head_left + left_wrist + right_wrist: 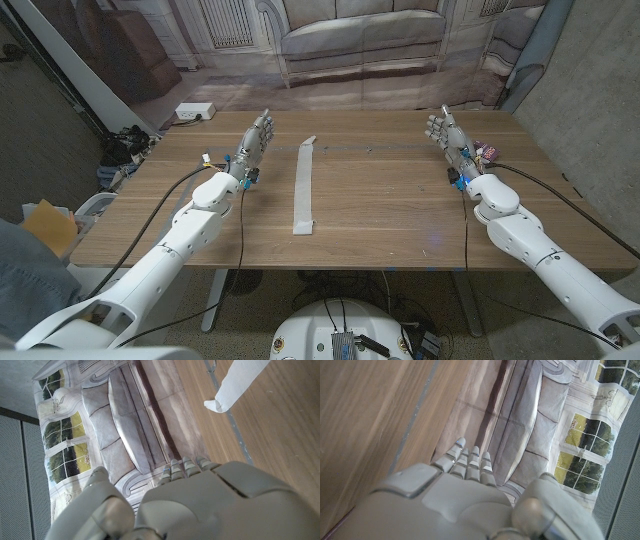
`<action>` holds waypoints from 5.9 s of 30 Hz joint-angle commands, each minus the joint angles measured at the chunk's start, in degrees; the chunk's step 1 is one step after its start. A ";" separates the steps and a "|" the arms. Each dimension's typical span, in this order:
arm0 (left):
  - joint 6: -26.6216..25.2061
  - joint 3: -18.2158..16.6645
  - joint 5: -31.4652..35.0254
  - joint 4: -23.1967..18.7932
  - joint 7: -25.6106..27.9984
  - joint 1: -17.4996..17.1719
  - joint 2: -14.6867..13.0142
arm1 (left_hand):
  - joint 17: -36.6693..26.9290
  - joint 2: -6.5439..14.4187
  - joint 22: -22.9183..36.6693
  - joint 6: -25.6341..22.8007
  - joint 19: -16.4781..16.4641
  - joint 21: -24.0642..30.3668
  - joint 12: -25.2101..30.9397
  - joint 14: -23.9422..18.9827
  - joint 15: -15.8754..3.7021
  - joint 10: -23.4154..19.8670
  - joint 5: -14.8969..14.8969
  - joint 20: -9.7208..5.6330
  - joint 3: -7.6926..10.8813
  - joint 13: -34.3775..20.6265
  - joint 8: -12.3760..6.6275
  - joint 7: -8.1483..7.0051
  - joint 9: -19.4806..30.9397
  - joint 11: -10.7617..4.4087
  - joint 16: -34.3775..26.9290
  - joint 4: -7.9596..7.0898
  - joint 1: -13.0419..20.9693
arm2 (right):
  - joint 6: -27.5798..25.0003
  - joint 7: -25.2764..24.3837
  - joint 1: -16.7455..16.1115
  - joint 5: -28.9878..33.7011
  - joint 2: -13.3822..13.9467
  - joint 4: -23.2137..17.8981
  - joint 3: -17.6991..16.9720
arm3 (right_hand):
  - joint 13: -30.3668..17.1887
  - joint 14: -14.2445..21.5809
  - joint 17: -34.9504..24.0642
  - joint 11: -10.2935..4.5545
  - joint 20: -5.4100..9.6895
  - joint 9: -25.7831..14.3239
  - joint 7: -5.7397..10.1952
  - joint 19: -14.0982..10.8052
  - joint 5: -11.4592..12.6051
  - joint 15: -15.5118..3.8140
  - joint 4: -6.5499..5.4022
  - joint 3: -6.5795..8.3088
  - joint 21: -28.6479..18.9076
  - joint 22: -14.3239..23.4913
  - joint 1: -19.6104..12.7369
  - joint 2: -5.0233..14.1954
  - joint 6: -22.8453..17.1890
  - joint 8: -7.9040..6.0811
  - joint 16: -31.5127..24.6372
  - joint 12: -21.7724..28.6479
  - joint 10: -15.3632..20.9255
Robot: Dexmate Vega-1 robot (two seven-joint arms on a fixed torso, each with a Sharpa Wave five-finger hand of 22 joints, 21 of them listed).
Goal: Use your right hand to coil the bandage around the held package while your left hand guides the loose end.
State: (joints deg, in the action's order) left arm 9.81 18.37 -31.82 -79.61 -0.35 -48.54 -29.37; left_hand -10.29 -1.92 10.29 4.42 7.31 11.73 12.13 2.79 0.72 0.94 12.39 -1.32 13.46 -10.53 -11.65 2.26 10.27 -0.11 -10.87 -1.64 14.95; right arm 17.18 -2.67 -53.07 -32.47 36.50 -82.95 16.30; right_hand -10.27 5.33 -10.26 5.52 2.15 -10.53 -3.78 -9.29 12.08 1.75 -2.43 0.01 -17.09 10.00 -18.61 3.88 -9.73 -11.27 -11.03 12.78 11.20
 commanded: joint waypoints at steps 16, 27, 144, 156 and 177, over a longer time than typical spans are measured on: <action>-0.94 1.85 3.68 -9.15 5.25 -3.01 -0.77 | -0.09 0.45 0.06 -0.95 -0.36 0.05 0.18 -0.78 -0.05 -0.81 0.02 -0.23 0.22 -0.15 -0.20 -0.03 0.28 -0.39 -0.34 0.56 0.56 | 1.90 0.99 1.14 3.69 4.36 3.11 -2.29 | -0.31 3.50 -0.21 -1.73 2.49 -0.23 1.07 -3.29 -0.05 -1.33 0.73 0.33 0.03 0.31 -1.41 0.50 -1.84 -0.56 -0.74 0.84 2.98; 0.40 1.81 3.06 -8.95 5.09 -3.62 -0.07 | -0.10 0.43 0.06 -1.25 0.09 -0.16 0.22 -0.86 -0.06 -1.22 -0.06 -0.08 0.16 -0.16 -0.20 -0.08 0.29 -0.42 -0.27 0.76 0.91 | 0.65 -3.42 2.04 8.71 6.05 3.30 -2.08 | -0.33 4.33 -0.21 -2.43 2.90 -0.25 1.47 -4.22 -0.15 -1.78 1.14 0.54 0.16 0.37 -1.98 0.74 -3.00 -0.80 -0.67 0.93 3.78; -0.64 3.05 6.75 -17.39 9.01 -6.13 -2.23 | -0.19 0.62 0.26 -2.64 2.56 -0.53 -0.29 -0.29 -1.11 -2.04 -0.53 1.01 -1.02 -0.21 0.19 -0.60 0.36 -1.06 0.09 0.87 1.50 | -31.87 -3.10 13.23 33.10 20.75 6.79 11.65 | -0.83 -7.78 -0.14 -1.21 0.20 -1.15 0.38 4.14 -0.57 0.61 12.24 11.35 6.54 0.42 -27.91 1.64 5.70 0.41 1.19 -1.78 -6.58; -0.94 2.94 6.46 -17.38 8.75 -6.03 -2.40 | -0.20 0.73 0.28 -2.68 2.76 -0.51 -0.33 -0.22 -1.13 -2.03 -0.55 1.08 -1.19 -0.22 0.22 -0.64 0.36 -1.07 0.09 0.68 1.26 | -34.30 1.37 17.66 35.90 19.45 10.05 15.85 | -0.84 -9.91 -0.17 -1.00 0.74 -1.04 1.40 5.59 -0.52 1.28 11.97 11.84 6.51 0.44 -28.70 1.17 7.19 0.51 1.18 -2.27 -10.09; -1.13 2.90 6.45 -17.58 9.14 -6.39 -2.37 | -0.20 0.94 0.30 -2.81 3.16 -0.50 -0.35 -0.16 -1.31 -2.12 -0.58 1.90 -1.41 -0.23 0.25 -0.82 0.37 -1.17 0.08 0.45 1.04 | -34.52 3.24 21.38 37.17 16.97 15.21 18.81 | -0.81 -9.83 -0.17 -2.07 0.96 -0.97 2.11 5.55 -0.18 0.85 11.95 12.73 6.13 0.43 -29.90 1.58 7.53 0.23 0.71 -1.84 -10.86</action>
State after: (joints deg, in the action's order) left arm 8.91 21.31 -25.37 -96.94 8.42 -54.62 -31.73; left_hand -10.26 -1.44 10.26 1.84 9.84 11.23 11.86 2.37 -0.10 -0.78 11.97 0.24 12.42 -10.52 -11.38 1.33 10.54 -1.02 -10.87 -1.11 15.86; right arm -17.10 -0.82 -33.60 4.23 54.60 -70.17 33.66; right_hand -10.83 -4.40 -10.26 3.36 2.34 -11.46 -1.63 -3.73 11.56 2.67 9.48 12.28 -10.56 10.26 -47.95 5.31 -1.81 -10.99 -9.95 10.56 0.42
